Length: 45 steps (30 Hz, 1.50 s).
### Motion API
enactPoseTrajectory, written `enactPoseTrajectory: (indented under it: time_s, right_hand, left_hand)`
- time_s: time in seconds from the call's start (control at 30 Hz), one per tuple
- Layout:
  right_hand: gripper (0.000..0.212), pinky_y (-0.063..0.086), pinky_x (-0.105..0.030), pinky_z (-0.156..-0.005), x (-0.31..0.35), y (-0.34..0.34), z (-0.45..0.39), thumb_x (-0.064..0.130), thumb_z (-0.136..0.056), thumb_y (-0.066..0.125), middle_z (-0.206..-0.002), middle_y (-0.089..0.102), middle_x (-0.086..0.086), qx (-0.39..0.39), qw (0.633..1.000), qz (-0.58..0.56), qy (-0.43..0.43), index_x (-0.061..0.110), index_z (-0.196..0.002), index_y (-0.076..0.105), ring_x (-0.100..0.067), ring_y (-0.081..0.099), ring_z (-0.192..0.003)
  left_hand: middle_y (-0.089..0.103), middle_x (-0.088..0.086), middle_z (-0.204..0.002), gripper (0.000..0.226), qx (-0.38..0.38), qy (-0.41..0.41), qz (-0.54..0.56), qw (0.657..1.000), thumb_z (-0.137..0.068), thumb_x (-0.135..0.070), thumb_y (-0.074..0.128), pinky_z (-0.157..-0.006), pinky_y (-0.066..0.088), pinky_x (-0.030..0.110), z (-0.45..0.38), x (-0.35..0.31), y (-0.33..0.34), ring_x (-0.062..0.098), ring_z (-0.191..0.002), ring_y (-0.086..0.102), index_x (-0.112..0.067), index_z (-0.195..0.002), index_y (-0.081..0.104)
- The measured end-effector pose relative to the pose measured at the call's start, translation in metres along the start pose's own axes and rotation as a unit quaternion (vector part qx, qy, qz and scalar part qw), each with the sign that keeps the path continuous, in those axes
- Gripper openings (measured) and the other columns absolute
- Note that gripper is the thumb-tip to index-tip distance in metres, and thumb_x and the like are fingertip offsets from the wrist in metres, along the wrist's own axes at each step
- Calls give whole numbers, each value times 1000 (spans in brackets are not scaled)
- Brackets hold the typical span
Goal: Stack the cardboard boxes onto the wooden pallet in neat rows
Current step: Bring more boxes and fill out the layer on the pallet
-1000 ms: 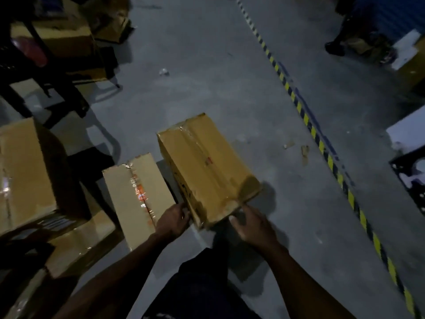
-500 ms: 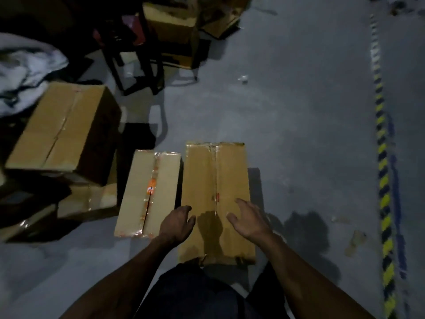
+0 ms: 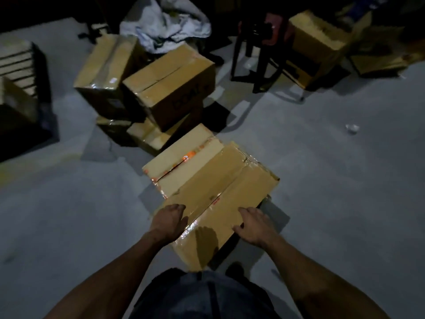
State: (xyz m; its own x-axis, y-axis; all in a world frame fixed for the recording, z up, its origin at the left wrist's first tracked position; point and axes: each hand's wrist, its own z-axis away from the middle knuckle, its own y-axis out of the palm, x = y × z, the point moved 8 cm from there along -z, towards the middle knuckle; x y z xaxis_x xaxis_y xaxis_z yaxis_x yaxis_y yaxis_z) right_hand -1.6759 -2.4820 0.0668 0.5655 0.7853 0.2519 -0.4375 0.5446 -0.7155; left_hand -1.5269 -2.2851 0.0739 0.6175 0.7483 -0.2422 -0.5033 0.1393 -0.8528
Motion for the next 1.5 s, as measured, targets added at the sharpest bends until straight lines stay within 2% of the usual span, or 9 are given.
enactPoseTrajectory:
  time_s: [0.4,0.53,0.6,0.7,0.93,1.1,1.2,1.33,1.5]
  right_hand:
    - [78,33,-41,-113,38,-34,-74,59,-92,53,-154,40,-11,3,970,176,-170,20,-155,29,-31,36,-140]
    - [78,33,-41,-112,50,-46,-129,61,-92,53,-153,41,-11,29,940,219,-258,20,-154,30,-30,37,-140]
    - [79,34,-41,-111,56,-46,-158,62,-92,54,-153,42,-11,48,920,236,-308,19,-154,31,-31,38,-139]
    - [80,34,-43,-112,58,-43,-194,62,-92,55,-154,40,-12,82,897,257,-351,18,-154,30,-32,37,-140]
    - [92,28,-47,-117,87,-26,-259,63,-84,65,-162,24,-11,83,854,300,-417,22,-156,24,-34,26,-146]
    - [111,17,-47,-121,119,6,-300,70,-77,69,-167,10,-9,77,820,330,-461,23,-159,12,-31,14,-152]
    - [118,17,-47,-121,124,25,-322,74,-73,69,-166,13,-9,91,806,342,-475,19,-160,10,-31,16,-151]
    - [120,30,-45,-116,126,41,-347,80,-67,70,-158,34,-12,112,802,351,-471,14,-156,22,-32,35,-141]
    - [104,44,-37,-80,121,48,-369,82,-65,70,-126,55,-9,127,811,341,-458,20,-142,37,-29,54,-106]
  left_hand:
    - [63,12,-123,44,-63,-174,140,973,-100,-41,42,-88,49,34,22,-5,60,28,-109,59,-10,-128,56]
    - [64,9,-124,39,-70,-321,243,913,-99,-38,44,-89,51,37,4,-15,92,27,-108,61,-14,-127,57]
    - [64,11,-128,42,-63,-411,317,852,-99,-36,46,-92,51,37,-4,-29,117,30,-113,61,-13,-132,54]
    - [61,14,-133,46,-84,-530,451,713,-99,-33,51,-97,48,35,-11,-67,146,32,-118,59,-11,-139,51]
    - [53,20,-139,56,-200,-706,618,283,-97,-29,59,-96,45,38,-28,-139,209,38,-122,53,-1,-141,41]
    - [53,19,-137,93,-301,-673,676,-15,-75,-68,70,-102,46,53,-71,-158,265,40,-121,53,-8,-140,43]
    - [64,12,-128,132,-332,-624,701,-90,-22,-97,67,-95,51,56,-116,-160,358,38,-111,62,-20,-128,56]
    - [64,10,-130,118,-350,-546,749,-137,-15,-89,75,-102,46,57,-146,-162,341,35,-117,62,-26,-113,61]
    - [48,0,-149,145,-390,-515,751,-140,-25,-100,63,-116,34,49,-162,-166,327,24,-138,46,-27,-148,42]
